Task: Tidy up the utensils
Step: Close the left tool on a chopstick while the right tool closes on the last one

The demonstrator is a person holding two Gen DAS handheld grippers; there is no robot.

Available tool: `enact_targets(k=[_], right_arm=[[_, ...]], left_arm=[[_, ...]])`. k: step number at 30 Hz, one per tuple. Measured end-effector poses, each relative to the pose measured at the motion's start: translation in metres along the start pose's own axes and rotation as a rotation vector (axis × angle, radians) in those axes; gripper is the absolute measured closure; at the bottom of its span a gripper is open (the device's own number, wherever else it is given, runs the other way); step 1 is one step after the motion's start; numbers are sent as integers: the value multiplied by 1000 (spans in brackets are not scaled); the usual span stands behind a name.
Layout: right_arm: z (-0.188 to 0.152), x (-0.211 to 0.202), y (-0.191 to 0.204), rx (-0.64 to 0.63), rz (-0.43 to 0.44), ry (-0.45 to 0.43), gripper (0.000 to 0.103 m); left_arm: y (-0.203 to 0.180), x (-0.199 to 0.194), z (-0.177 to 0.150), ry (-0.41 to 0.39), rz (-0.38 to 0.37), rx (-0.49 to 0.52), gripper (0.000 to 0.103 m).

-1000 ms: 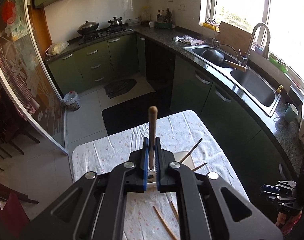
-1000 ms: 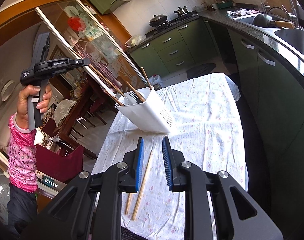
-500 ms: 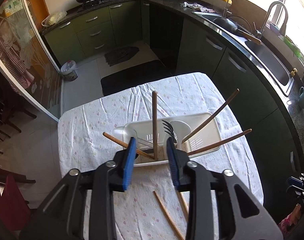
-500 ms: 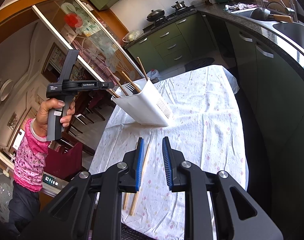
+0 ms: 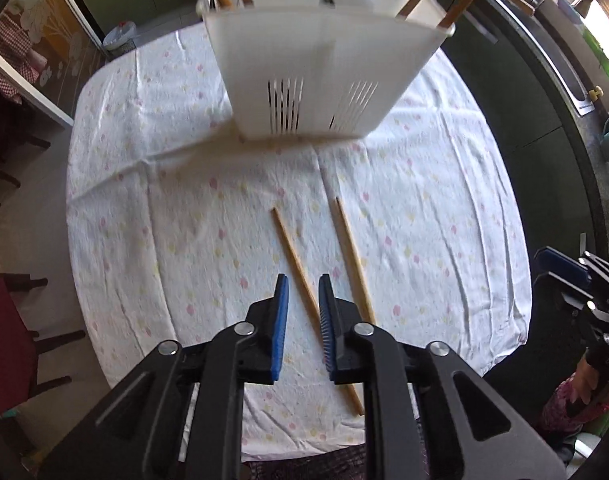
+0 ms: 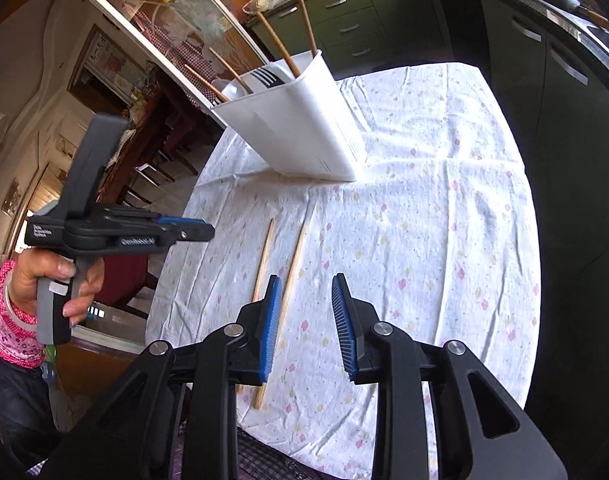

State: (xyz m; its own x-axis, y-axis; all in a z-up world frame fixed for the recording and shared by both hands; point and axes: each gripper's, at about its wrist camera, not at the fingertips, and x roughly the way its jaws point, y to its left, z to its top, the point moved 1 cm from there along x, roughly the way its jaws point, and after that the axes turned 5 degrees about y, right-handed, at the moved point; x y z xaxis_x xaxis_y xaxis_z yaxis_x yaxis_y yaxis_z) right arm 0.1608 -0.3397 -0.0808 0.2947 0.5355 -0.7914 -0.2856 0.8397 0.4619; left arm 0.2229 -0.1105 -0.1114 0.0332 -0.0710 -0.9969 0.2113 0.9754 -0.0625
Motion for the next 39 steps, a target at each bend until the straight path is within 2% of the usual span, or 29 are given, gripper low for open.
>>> enact_targets(k=[2,5,19,24,30,33,39], right_arm=[[-2,9,5,-12,2,19,75],[-7,18,10,-27,-9,41,75],[-16,24,-19,14,-40,79,75],[-12,31,-9,7,-71,132,75],[5,59,7,26,-121,254,75],[14,77,16,27,-148,306,70],[36,127,38,7,-232,404,70]], left_arm=[[4,31,-4,68,6,-30,92],[10,58,-3,117,-10,-86,92],[17,84,12,177,-1,-171,92],[11,84,12,173,13,-171,92],[1,83,10,151,48,-124,95],[12,82,0,151,25,-134,97],[46,61,-13,93,-15,-154,97]])
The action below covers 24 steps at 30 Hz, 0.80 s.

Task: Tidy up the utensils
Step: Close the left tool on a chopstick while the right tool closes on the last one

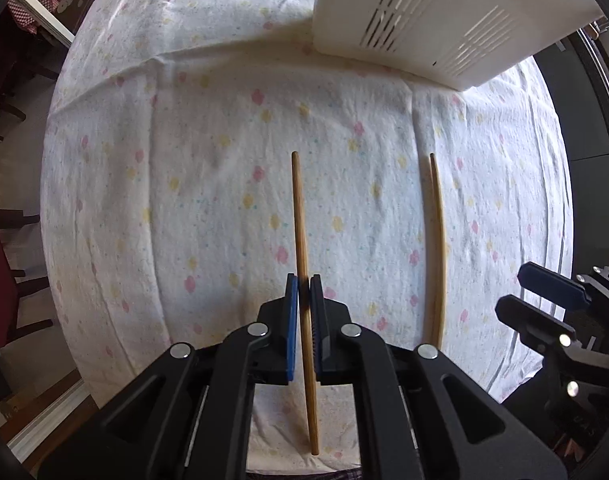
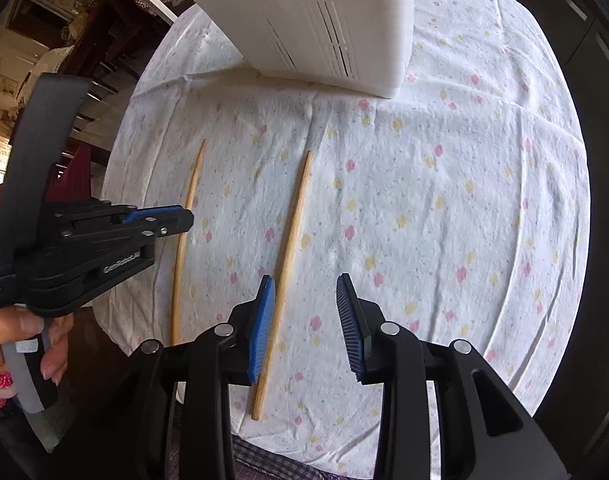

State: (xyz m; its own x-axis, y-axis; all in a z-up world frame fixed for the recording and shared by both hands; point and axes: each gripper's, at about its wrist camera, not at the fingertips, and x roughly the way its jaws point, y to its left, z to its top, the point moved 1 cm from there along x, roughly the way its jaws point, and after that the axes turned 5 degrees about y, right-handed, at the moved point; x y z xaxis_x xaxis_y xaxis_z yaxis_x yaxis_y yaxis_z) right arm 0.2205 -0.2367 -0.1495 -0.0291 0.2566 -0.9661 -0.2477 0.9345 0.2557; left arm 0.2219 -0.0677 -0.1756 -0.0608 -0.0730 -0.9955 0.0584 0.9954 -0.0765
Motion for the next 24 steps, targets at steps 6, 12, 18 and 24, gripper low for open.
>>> enact_targets(k=[6,12,18,24], right_arm=[[28,30,16,9,-100,76,77],[37,47,27,13,-152,118,83],[51,59,37,22,-175,141,83],[47,59,48,-2,-217,100,96]], left_arm=[[25,-13,-10,-40,-34,-4,97],[33,-19,-10,-59,-56,7,97],[48,-22,1,-65,-66,22,97],[43,-26,0,-79,-68,39,97]])
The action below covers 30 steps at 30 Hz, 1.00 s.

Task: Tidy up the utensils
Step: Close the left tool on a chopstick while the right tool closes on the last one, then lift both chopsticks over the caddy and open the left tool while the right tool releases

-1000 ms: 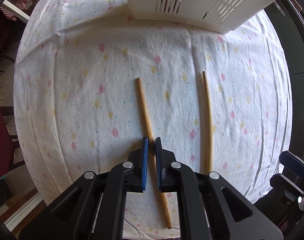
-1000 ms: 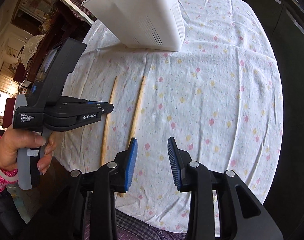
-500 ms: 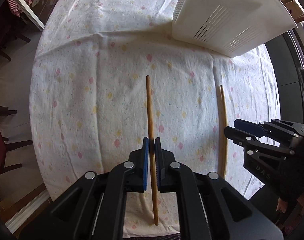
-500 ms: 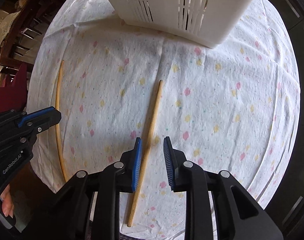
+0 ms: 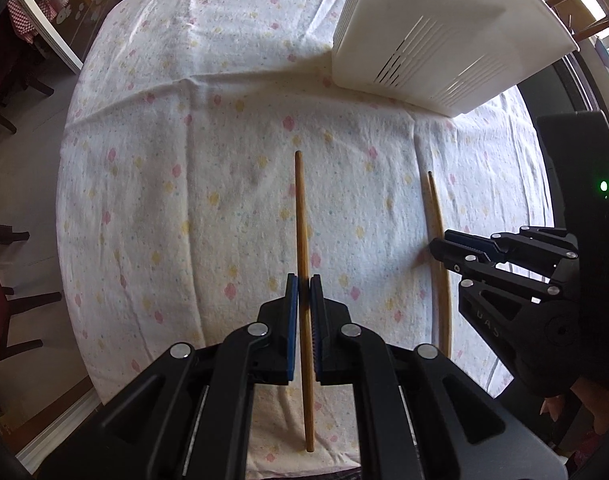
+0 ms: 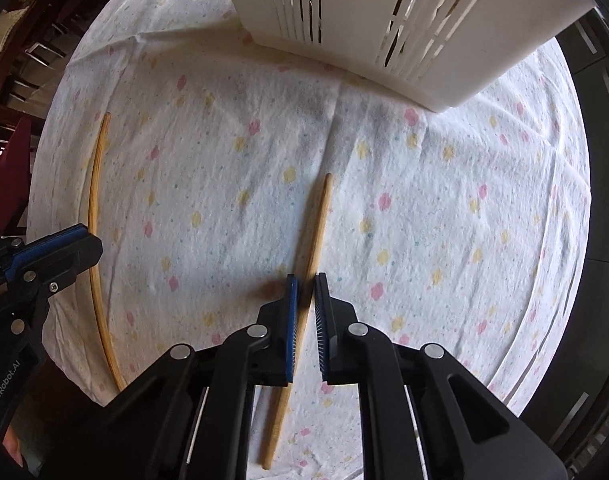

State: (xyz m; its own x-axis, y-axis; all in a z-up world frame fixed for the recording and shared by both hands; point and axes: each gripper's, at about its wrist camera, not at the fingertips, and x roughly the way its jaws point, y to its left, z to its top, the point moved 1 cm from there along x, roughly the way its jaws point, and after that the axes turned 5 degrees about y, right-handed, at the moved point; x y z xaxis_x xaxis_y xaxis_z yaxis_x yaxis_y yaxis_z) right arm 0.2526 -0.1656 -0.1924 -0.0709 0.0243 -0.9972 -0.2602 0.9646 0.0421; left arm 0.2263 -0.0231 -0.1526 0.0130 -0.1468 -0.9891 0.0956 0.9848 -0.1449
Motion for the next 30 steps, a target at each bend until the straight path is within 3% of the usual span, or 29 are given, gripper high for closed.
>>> enact_targets(k=[6,17,24,30], right_arm=[[-21,-27,-16,24,148,-125,96],[-106,-120,-57,20,299,-457,96],[-133,-187,-85,28,329,-625,96],[-145,-217,-97,28,325,-693,96]], left_arm=[[-16,-14,-3,-47,-5,37,97],[-57,-91,-24,-210,-83,132,97],[-85,-162,-22,-403,-59,195,97],[-104,-219,1,-536,-50,199,97]])
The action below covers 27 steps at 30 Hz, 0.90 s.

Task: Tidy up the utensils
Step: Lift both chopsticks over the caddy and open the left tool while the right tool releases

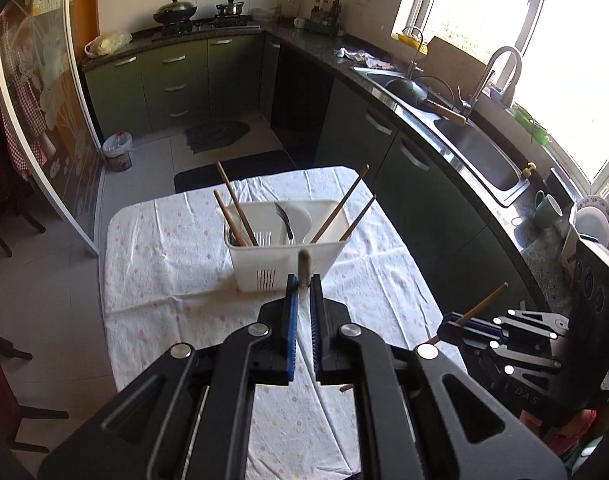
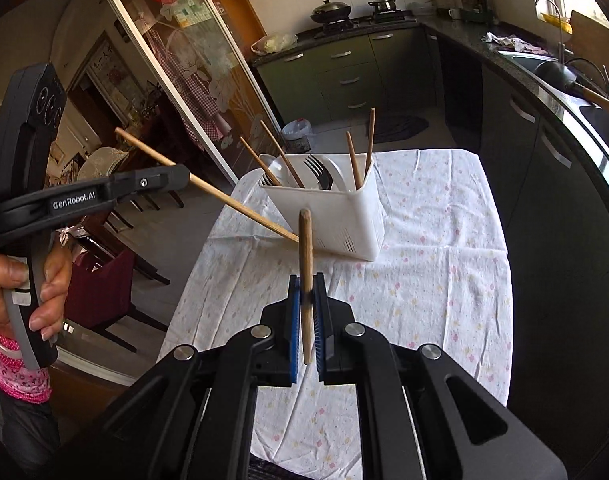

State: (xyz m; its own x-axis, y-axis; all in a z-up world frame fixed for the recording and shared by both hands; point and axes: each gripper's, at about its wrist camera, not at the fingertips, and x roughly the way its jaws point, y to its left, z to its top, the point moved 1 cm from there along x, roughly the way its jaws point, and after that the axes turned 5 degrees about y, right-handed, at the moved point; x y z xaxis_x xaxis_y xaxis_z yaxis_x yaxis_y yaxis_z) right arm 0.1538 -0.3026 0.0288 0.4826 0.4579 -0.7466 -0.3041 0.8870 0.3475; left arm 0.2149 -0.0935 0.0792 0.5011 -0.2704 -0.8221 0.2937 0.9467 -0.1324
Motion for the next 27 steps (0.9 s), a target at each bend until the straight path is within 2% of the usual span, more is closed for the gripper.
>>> enact_targets(k=[7,15,21,27], right_arm=[[-2,-8,-2,-8,14,-7,96],[-7,-5,-11,0,21,3,96],[-6,-8,-16,10,20,-4,96],[1,-15,-13,6,22,-27,96]], left_arm=[[-7,-29,51,-95,55,-7,97],[-1,-25,89,-131,96,-33,97],[1,2,99,-96,140,-27,97],[10,54,86,1,174,-18,97]])
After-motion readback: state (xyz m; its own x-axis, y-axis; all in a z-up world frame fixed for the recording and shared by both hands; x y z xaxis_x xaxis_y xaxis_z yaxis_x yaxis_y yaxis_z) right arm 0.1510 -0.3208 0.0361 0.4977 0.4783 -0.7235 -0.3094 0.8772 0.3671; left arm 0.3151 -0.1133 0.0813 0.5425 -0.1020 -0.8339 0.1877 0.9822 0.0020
